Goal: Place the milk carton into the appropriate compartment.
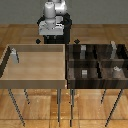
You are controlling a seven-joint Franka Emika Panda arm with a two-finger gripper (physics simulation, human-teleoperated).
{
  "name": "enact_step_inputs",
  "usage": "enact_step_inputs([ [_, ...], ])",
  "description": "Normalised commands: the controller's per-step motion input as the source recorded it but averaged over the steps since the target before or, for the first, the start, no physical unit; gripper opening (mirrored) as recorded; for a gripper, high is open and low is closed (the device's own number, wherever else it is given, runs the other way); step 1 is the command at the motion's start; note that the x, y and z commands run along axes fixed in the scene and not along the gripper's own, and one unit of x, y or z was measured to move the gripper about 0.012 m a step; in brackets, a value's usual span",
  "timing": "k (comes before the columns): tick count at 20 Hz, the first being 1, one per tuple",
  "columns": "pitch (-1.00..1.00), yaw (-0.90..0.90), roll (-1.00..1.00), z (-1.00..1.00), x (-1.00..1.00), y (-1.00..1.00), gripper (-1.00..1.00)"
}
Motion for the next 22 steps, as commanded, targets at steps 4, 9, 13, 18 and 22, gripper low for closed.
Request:
enact_step_inputs([
  [4,0.00,0.00,0.00,0.00,0.00,0.00,1.00],
  [9,0.00,0.00,0.00,0.00,0.00,-0.40,1.00],
  [13,0.00,0.00,0.00,0.00,0.00,-1.00,1.00],
  [18,0.00,0.00,0.00,0.00,0.00,-1.00,1.00],
  [22,0.00,0.00,0.00,0.00,0.00,-1.00,1.00],
])
